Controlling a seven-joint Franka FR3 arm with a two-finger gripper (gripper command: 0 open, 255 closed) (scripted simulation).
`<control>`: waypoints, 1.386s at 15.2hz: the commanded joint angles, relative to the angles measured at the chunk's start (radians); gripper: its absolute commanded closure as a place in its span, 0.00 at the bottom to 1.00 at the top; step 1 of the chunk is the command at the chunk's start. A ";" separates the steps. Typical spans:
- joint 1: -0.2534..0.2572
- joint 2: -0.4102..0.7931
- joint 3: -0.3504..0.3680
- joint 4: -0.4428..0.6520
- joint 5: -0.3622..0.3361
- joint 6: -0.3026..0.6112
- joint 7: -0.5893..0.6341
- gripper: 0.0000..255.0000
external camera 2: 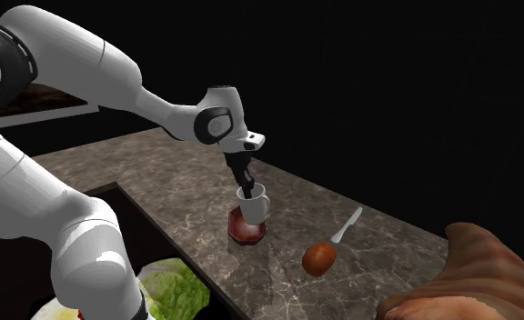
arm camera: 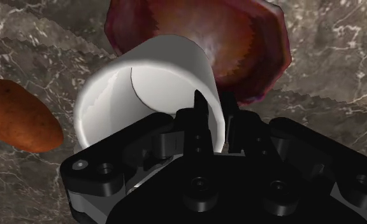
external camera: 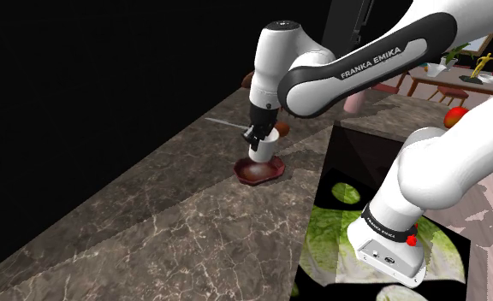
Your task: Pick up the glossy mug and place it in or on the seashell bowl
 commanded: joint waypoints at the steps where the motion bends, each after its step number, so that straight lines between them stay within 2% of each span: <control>1: 0.000 0.003 0.002 -0.004 -0.001 0.008 0.003 1.00; 7: 0.000 0.003 0.002 -0.004 -0.001 0.008 0.003 1.00; 8: 0.000 0.003 0.002 -0.004 -0.001 0.008 0.003 0.00; 13: 0.000 0.004 0.002 -0.004 -0.001 0.008 0.003 0.00; 17: 0.016 -0.078 -0.010 0.064 0.019 -0.141 -0.012 0.00; 21: 0.017 -0.078 -0.010 0.064 0.018 -0.141 -0.012 0.00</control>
